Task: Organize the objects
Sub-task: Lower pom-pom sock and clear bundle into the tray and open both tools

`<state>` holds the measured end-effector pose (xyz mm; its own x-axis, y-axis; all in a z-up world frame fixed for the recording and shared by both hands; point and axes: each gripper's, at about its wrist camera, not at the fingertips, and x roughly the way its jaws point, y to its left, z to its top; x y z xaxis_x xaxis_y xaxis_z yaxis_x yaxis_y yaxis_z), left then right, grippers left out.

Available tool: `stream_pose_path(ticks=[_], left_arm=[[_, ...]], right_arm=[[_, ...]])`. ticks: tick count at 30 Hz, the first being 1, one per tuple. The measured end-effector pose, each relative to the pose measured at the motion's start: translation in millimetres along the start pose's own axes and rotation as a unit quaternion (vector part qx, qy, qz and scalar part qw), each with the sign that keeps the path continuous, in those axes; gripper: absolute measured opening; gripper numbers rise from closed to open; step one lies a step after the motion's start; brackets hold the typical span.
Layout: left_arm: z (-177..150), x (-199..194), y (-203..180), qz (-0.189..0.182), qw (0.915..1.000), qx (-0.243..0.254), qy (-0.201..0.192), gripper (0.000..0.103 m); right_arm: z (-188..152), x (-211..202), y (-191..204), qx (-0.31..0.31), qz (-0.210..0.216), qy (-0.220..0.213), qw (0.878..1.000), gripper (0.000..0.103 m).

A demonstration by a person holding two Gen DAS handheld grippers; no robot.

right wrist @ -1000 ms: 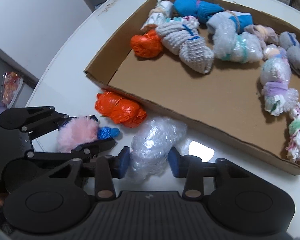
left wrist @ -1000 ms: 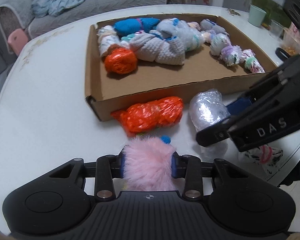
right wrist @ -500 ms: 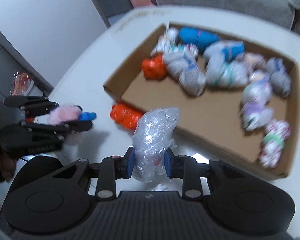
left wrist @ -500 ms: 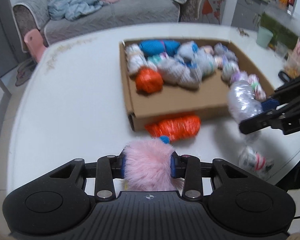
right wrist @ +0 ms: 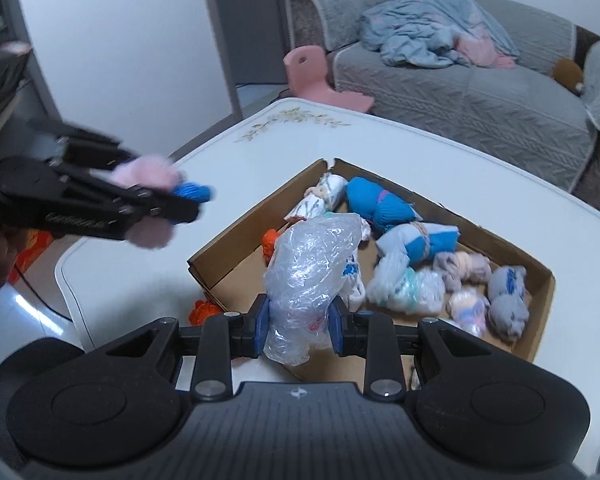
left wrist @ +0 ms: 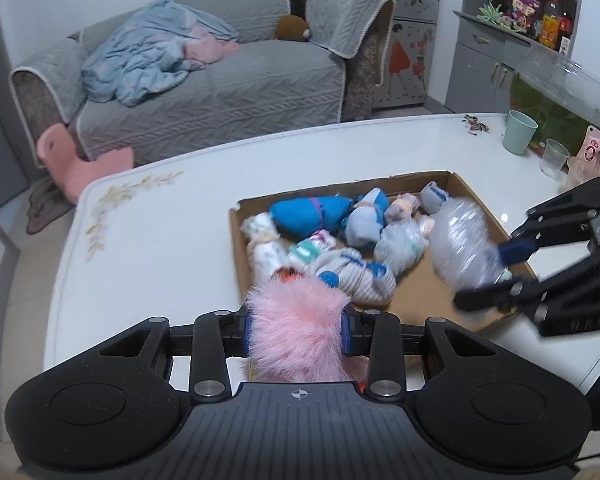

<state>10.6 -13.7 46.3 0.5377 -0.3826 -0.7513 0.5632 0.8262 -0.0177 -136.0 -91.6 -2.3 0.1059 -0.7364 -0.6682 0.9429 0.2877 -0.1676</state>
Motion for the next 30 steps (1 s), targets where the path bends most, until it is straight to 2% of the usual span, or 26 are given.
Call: stream_pose_path(ticks=[5, 14, 19, 30], left_arm=[[3.3, 34.3, -7.2, -0.004, 0.9998, 0.006, 0.020, 0.043], [-17.5, 76.1, -7.6, -0.008, 0.9980, 0.001, 0.063, 0.043], [-22.5, 92.6, -5.7, -0.008, 0.9971, -0.003, 0.076, 0.043], [-27.9, 110.8, -3.7, 0.015, 0.9964, -0.005, 0.083, 0.043]], right_arm=[[7.1, 19.3, -0.6, -0.033, 0.025, 0.012, 0.999, 0.027], [6.5, 43.9, -0.5, -0.062, 0.048, 0.036, 0.996, 0.027], [-0.2, 55.7, -2.0, -0.076, 0.048, 0.054, 0.994, 0.027], [-0.2, 66.0, -10.1, -0.088, 0.033, 0.062, 0.994, 0.027]])
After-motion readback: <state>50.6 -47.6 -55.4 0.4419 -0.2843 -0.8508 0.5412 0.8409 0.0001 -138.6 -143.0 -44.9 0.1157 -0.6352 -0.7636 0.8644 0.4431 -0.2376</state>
